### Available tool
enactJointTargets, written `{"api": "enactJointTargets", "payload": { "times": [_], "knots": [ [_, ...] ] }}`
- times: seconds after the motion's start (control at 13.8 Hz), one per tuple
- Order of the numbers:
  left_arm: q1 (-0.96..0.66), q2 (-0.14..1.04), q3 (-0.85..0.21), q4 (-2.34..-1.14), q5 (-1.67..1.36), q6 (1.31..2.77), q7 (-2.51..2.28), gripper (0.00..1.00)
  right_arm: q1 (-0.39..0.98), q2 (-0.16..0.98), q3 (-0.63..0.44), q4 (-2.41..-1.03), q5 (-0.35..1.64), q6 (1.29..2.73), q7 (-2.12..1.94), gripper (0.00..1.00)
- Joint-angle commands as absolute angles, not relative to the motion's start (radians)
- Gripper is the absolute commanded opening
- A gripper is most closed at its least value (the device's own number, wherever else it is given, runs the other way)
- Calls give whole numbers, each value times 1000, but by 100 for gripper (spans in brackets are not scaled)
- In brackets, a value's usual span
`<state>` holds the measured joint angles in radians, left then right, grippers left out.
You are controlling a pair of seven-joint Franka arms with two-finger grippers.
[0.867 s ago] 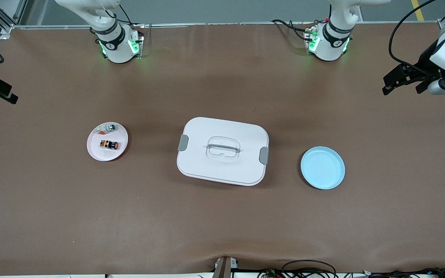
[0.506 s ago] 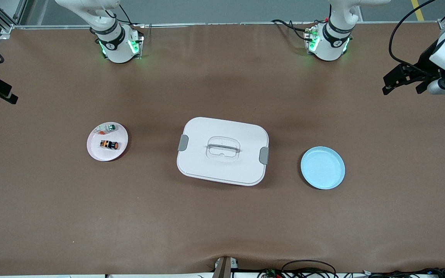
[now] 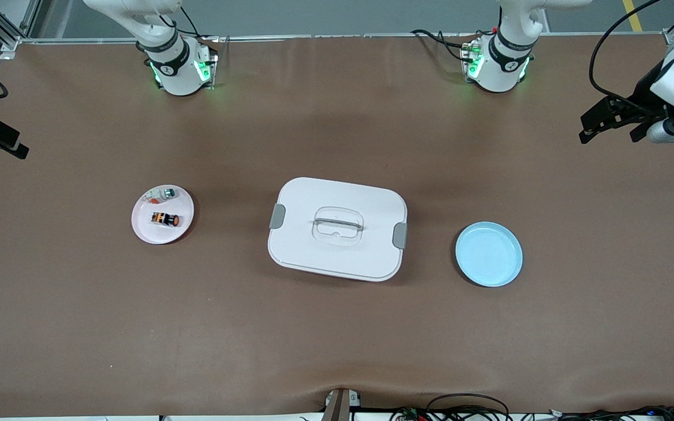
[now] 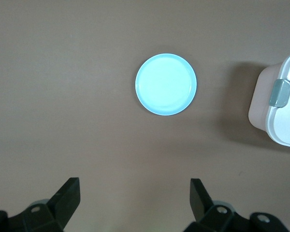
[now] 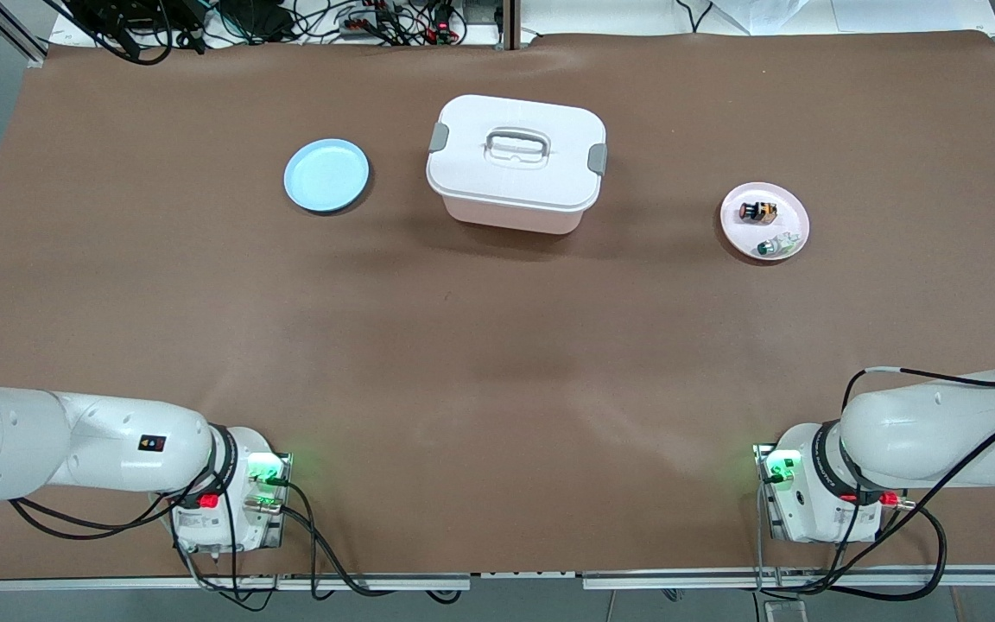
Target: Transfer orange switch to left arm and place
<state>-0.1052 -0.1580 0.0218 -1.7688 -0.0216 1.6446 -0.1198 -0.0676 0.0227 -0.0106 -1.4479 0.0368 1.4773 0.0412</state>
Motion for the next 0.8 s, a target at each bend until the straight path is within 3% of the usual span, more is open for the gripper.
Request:
{"api": "enactJointTargets", "payload": {
  "times": [0.0,0.72],
  "knots": [
    [-107,-152,20,-1752,-9,1632,-103,100,-97,-8,-5,-1483,43,1491,32,100],
    [-106,-152,20,-1752,-2,1632,-100,100,-107,6,-5,-1479,38,1485,31,100]
  ]
}}
